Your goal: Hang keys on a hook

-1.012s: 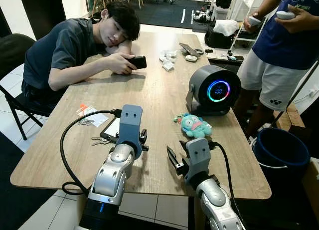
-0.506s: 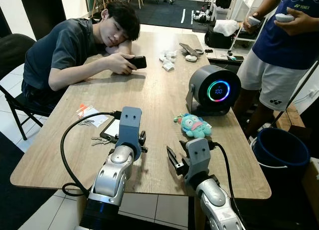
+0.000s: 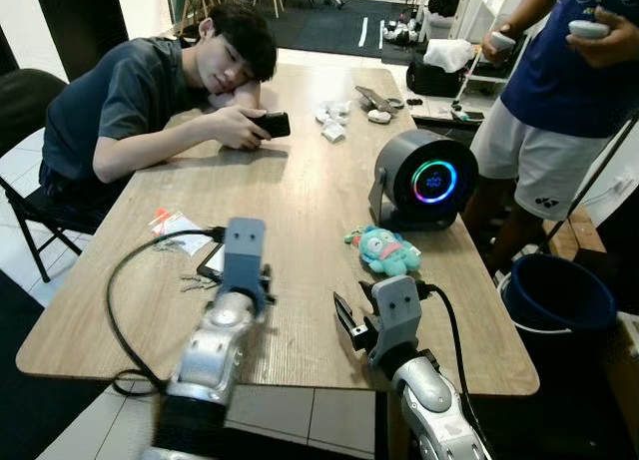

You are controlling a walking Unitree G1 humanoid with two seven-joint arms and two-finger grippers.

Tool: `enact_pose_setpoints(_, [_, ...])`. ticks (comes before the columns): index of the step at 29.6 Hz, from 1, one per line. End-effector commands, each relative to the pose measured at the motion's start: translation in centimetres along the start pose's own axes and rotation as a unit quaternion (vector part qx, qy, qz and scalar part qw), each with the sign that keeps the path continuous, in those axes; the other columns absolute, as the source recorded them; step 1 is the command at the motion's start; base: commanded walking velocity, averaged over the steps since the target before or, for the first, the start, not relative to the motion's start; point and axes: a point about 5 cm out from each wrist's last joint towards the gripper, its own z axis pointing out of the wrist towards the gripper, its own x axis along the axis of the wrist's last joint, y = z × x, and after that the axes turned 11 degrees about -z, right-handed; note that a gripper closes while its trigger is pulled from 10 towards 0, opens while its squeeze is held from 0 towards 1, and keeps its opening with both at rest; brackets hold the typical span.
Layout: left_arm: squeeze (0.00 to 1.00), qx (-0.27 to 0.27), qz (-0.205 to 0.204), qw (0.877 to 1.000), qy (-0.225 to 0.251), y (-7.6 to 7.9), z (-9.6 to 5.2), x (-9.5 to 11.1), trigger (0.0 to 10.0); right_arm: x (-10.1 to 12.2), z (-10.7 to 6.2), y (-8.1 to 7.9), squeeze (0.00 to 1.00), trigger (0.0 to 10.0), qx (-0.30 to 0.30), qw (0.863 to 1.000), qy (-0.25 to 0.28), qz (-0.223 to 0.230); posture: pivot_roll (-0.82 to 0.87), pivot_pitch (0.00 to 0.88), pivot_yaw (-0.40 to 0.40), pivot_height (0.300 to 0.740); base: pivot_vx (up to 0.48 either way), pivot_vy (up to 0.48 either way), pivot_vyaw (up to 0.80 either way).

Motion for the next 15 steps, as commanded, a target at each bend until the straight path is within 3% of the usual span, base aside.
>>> enact_pose_setpoints(1, [0.00, -0.001, 0.005, 1.000, -0.002, -0.9, -0.3, 0.4, 10.0, -0.7, -0.5, -0.1, 0.00, 10.0, 0.000, 1.000, -0.013, 0.003, 0.09, 0.216, -0.030, 0.740, 0.000, 0.000, 0.00])
enact_pose_setpoints(4, [0.00, 0.012, 0.009, 1.000, -0.001, -1.7, -0.4, 0.5, 10.0, -0.7, -0.5, -0.2, 0.00, 10.0, 0.000, 1.000, -0.014, 0.004, 0.10, 0.216, -0.032, 0.740, 0.000, 0.000, 0.00])
enact_pose_setpoints(7, [0.00, 0.055, 0.015, 0.998, -0.012, -3.9, -0.5, 0.0, 10.0, -0.5, -0.2, -0.6, 0.00, 10.0, 0.006, 1.000, -0.011, 0.007, 0.11, 0.218, -0.033, 0.740, 0.000, 0.000, 0.00])
enact_pose_setpoints(15, [0.00, 0.051, 0.018, 0.998, -0.038, -4.3, -2.0, -1.3, 10.0, -0.5, -0.1, -0.6, 0.00, 10.0, 0.007, 1.000, -0.010, 0.008, 0.11, 0.221, -0.035, 0.740, 0.000, 0.000, 0.00])
